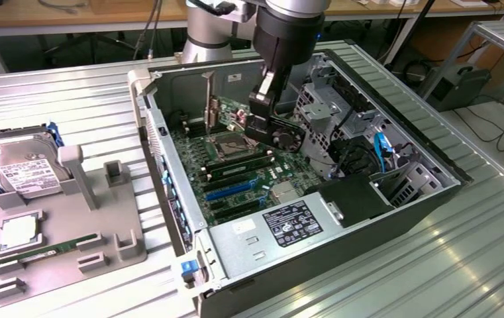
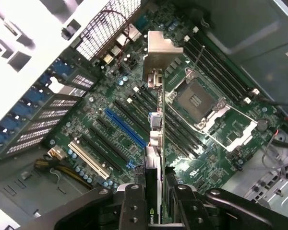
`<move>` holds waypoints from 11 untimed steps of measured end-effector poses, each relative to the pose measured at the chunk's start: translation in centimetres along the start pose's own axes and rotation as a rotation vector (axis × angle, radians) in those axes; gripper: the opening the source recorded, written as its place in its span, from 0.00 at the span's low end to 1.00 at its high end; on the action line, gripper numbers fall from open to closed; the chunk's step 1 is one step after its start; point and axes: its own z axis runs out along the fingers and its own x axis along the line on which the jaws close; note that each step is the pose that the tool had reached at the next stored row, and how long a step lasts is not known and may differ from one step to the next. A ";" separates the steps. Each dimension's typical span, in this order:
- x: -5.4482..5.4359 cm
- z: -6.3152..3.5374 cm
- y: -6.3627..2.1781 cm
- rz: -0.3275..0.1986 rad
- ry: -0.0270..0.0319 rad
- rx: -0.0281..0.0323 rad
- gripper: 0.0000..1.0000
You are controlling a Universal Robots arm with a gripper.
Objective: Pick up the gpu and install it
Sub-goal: 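Insert the gpu into the slot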
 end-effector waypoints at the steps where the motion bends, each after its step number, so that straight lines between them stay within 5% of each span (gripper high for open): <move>1: 0.0 0.02 0.00 -0.014 -0.0003 0.0000 0.26; 11: 0.0 0.31 0.00 -0.200 -0.0033 -0.0024 0.26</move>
